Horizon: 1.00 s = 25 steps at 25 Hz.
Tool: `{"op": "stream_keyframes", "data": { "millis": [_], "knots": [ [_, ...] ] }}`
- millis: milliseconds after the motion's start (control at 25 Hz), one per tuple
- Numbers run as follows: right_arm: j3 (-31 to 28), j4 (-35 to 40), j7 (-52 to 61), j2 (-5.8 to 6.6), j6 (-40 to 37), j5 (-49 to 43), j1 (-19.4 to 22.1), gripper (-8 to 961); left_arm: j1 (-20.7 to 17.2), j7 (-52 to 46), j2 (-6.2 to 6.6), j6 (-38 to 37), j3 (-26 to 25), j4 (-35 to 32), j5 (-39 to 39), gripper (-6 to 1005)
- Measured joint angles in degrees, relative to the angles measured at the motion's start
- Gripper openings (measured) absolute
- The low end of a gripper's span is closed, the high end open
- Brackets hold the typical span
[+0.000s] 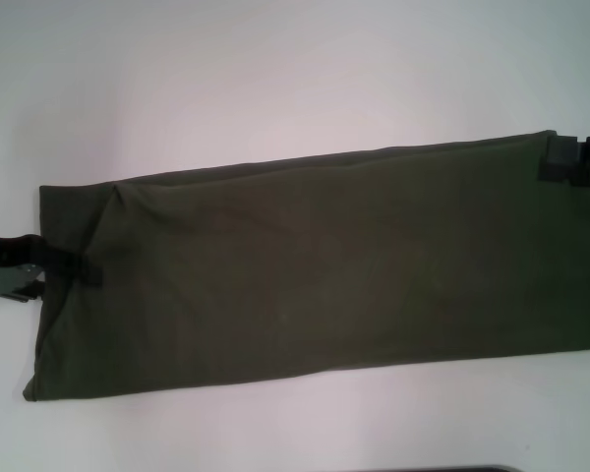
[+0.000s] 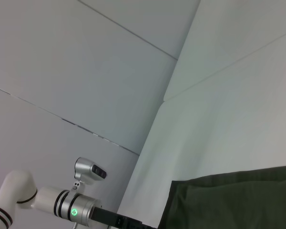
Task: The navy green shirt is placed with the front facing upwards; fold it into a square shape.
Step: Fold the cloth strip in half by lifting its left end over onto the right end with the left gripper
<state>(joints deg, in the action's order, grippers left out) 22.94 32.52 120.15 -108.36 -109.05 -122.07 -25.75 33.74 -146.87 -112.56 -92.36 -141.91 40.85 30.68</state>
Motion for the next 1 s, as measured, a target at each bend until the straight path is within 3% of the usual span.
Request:
{"op": "stream_keyframes", "data": {
  "millis": [640, 1000],
  "knots": [
    [0.0, 0.0, 0.0, 0.05, -0.4, 0.0, -0.2, 914, 2.2, -1.6, -1.78, -1.4, 0.0, 0.6, 0.4, 702],
    [-0.5, 0.0, 0.1, 0.20, -1.0, 0.1, 0.0, 913, 2.6, -1.6, -1.66, -4.2, 0.6, 3.2, 0.7, 428]
  ]
}}
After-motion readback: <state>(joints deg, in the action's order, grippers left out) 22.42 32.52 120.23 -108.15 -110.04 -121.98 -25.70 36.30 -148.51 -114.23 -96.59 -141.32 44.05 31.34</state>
